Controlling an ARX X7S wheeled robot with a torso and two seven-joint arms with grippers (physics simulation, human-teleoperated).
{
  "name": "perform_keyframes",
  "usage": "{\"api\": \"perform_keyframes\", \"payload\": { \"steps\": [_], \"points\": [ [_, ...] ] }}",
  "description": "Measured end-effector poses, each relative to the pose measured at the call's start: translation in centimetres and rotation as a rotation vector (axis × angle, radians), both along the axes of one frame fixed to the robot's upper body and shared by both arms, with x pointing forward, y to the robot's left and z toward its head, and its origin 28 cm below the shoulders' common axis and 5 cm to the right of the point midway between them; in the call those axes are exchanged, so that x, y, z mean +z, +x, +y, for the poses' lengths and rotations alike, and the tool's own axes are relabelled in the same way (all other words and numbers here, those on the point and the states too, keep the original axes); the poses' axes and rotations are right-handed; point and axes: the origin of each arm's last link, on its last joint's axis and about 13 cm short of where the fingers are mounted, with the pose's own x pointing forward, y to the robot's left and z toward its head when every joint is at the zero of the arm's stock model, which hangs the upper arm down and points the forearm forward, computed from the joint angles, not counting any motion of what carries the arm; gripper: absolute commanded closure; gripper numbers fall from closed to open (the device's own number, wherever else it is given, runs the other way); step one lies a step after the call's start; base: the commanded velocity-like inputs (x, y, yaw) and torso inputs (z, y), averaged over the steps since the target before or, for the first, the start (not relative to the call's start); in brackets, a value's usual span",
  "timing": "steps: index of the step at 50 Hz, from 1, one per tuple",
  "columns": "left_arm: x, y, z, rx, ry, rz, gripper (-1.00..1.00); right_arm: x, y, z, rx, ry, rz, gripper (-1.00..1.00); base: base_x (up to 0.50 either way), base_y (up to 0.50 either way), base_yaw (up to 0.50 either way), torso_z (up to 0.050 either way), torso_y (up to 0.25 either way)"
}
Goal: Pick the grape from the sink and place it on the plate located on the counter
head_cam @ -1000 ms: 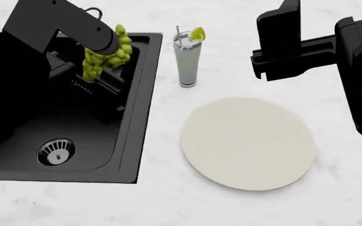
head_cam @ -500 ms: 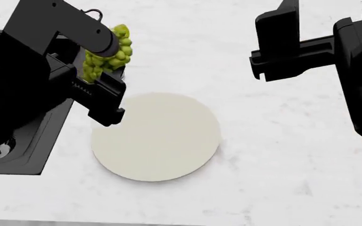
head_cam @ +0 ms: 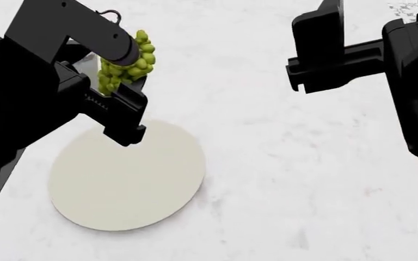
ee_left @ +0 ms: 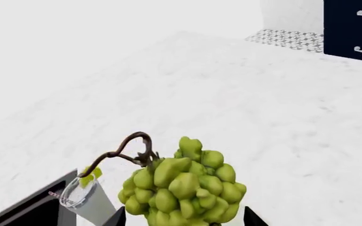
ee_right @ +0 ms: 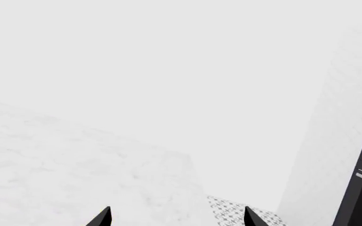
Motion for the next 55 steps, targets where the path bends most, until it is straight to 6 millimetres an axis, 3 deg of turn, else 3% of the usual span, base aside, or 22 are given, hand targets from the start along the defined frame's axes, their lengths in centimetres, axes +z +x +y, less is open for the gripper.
{"api": "perform_keyframes", "payload": {
  "steps": [21, 37, 55],
  "points": [
    [0.4, 0.5, -0.1, 0.035, 0.047, 0.058, 1.00, 0.1, 0.1, -0.1, 0.003, 0.002, -0.004, -1.00, 0.00, 0.00, 0.00, 0.001, 0.001],
    [0.5, 1.9, -0.4, 0.014, 0.140, 0.238, 1.00, 0.3, 0.4, -0.2, 0.003, -0.006, 0.002, -1.00, 0.00, 0.00, 0.00, 0.000, 0.001],
    [0.4, 3.5, -0.5, -0.022, 0.072, 0.458, 1.00, 0.6, 0.5, -0.2, 0.002, -0.009, 0.000, -1.00, 0.00, 0.00, 0.00, 0.000, 0.001]
  ]
}}
